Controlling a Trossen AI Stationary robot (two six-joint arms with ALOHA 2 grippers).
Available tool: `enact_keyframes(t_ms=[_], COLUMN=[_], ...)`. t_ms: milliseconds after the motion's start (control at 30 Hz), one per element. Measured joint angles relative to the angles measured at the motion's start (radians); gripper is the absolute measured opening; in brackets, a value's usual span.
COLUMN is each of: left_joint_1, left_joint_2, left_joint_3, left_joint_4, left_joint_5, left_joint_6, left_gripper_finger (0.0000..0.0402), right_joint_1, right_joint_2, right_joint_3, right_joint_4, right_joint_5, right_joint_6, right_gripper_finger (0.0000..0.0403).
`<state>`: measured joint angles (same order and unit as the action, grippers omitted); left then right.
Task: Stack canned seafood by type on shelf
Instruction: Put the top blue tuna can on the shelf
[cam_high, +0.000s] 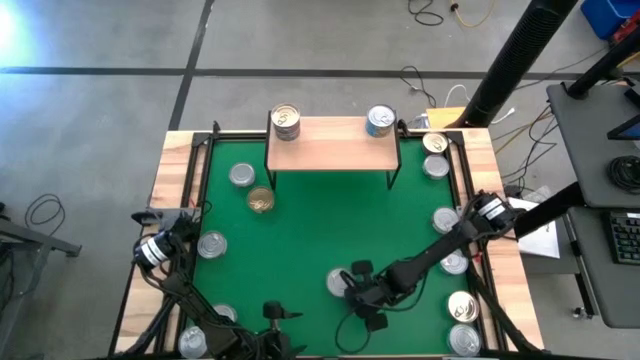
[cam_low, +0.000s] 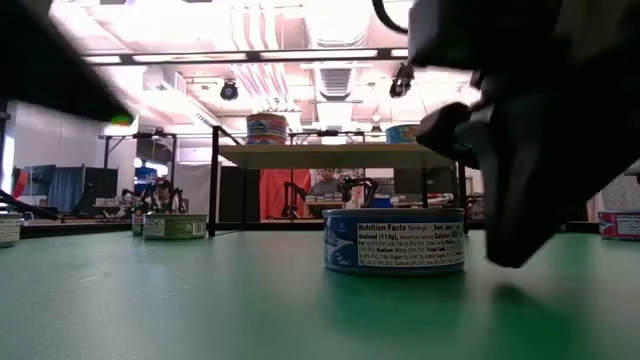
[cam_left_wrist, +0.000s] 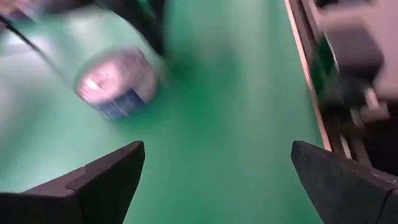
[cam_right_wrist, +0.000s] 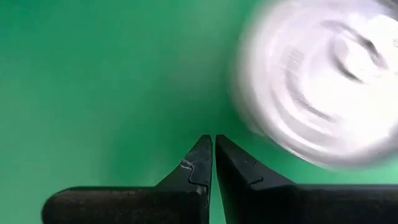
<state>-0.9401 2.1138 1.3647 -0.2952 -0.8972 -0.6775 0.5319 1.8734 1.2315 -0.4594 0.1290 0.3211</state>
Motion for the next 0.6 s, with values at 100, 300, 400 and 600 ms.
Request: enact_keyframes(t_ms=[100,300,400,600], left_joint_1=[0.024,0.056,0.066,0.072], left_joint_2=[-0.003,-0.029,-0.045,-0.082], left_joint_3=[0.0,0.003,0.003,-0.001], left_joint_4=[-0.099,-0.38,-0.483,-0.547], left_joint_5=[0.114,0.23,0.27,0.337], left_joint_6=[-0.038,-0.144,-0.184,-0.147], left_gripper_finger=[0.0391,0.0391,0.0391,0.039], right_joint_1=[-0.011,-0.061,-0.089,-0.151], right_joint_2=[-0.003,-0.004,-0.004,-0.004], right_joint_3=[-0.001,-0.001,-0.001,-0.001], right_joint_4=[-0.039,0.002,0.012,0.099], right_joint_5=[0.11,0.153,0.157,0.159], right_joint_6=[0.001,-0.07,-0.102,-0.194], right_gripper_finger=[0.0013,0.0013,0.0013,0.0013])
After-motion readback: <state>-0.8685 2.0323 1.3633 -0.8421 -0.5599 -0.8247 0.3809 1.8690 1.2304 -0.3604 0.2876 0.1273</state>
